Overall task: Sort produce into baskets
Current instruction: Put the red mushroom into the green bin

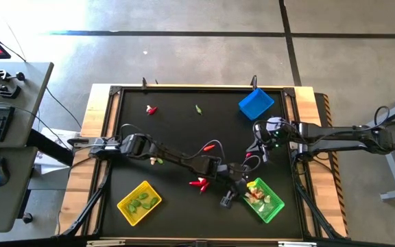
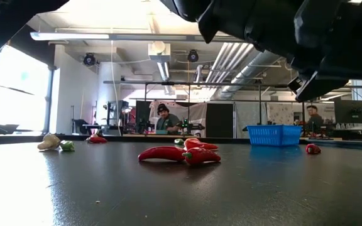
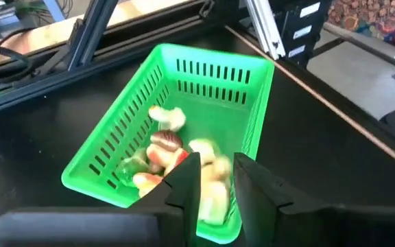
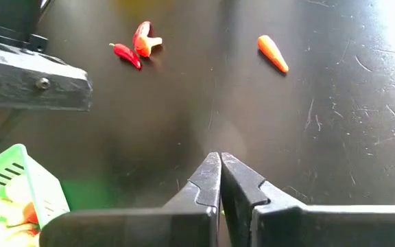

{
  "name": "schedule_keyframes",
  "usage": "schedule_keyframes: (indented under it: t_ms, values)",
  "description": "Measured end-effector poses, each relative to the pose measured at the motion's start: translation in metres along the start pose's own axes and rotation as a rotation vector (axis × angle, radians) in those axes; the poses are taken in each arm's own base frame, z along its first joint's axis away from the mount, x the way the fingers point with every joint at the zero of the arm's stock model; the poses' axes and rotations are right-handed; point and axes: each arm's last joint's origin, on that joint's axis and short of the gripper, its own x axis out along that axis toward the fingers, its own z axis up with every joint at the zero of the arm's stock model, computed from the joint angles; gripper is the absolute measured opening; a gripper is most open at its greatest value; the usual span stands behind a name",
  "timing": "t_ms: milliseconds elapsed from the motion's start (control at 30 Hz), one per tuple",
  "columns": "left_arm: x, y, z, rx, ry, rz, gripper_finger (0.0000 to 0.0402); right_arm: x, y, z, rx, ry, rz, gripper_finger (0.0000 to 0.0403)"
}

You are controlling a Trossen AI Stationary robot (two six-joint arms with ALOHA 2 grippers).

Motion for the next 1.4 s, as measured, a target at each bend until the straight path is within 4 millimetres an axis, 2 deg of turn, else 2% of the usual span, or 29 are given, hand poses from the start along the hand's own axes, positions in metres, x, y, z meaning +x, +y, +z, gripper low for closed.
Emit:
schedule_keyframes:
  t_ms: [100, 200, 267, 400, 467, 667, 767, 967, 1233, 1400]
  values:
    - [-0.002, 0.003, 0.001, 0.032, -0.002, 0.003, 0.0073, 0.0, 0.0, 0.0, 0.001, 0.001, -0.017, 0.0]
    - [-0.01, 0.009, 0.008, 0.053, -0.017, 0.016, 0.0038, 0.0, -0.001, 0.0, 0.0, 0.001, -0.051, 0.0]
    - [-0.019, 0.015, 0.015, 0.066, -0.038, 0.018, 0.001, 0.0, -0.002, 0.001, -0.002, -0.004, -0.059, 0.0]
    - [-0.043, 0.028, 0.025, 0.074, -0.112, 0.02, 0.0003, 0.0, -0.004, 0.002, -0.008, -0.013, -0.119, 0.0]
    - [-0.053, 0.031, 0.022, 0.076, -0.146, 0.042, 0.0001, 0.0, -0.004, 0.002, -0.022, -0.011, -0.151, 0.0]
    - [-0.083, 0.025, -0.009, 0.062, -0.278, 0.102, 0.0, -0.001, -0.005, 0.004, -0.048, -0.036, -0.184, 0.0]
    - [-0.107, 0.018, -0.025, 0.07, -0.316, 0.122, 0.0, 0.0, -0.006, 0.009, -0.037, -0.082, -0.19, 0.0]
    - [-0.164, 0.002, -0.051, 0.084, -0.267, 0.154, 0.0, 0.004, -0.01, 0.022, 0.039, -0.209, -0.252, 0.0]
    - [-0.239, -0.02, -0.079, 0.04, -0.215, 0.313, 0.0, 0.031, -0.021, 0.034, 0.04, -0.287, -0.26, 0.0]
    - [-0.282, -0.022, -0.091, -0.125, -0.086, 0.479, 0.0, 0.053, -0.029, 0.035, 0.093, -0.314, -0.281, 0.0]
